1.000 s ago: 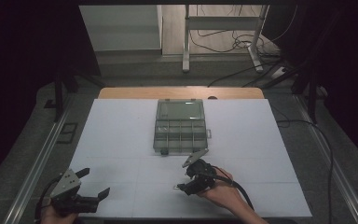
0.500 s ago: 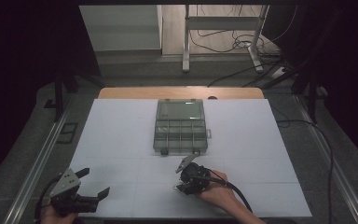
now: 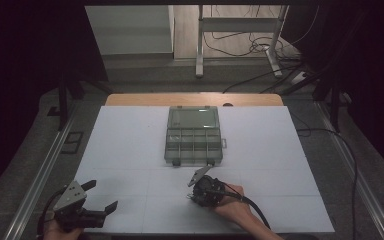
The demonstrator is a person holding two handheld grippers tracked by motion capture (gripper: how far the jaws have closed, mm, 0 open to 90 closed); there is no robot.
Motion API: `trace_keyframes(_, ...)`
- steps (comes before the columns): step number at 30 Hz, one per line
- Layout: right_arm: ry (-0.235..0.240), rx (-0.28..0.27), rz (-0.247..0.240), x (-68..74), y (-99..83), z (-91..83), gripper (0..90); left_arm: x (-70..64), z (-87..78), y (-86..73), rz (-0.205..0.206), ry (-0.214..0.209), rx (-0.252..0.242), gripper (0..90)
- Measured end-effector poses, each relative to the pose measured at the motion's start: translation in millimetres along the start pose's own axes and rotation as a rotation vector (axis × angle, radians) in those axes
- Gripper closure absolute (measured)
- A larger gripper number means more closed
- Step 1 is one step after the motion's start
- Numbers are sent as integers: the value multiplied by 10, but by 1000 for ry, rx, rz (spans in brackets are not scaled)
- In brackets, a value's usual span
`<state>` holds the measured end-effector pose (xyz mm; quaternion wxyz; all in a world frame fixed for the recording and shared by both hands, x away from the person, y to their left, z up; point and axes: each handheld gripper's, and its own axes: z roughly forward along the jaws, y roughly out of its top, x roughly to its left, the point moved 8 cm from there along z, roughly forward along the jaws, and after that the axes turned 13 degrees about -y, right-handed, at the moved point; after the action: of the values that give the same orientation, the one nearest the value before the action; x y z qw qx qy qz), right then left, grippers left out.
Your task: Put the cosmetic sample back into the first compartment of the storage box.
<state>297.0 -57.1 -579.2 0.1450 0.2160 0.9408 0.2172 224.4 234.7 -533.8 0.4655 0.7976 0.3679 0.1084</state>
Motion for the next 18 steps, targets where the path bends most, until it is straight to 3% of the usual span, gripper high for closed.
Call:
trace_keyframes(10,33,-55,42,-67,58,-94,804,9,0,-3,-9,-1,3,13)
trace_keyframes(18,42,-85,105,-138,103,-153,804,16,-1,-3,-17,-5,-2,13)
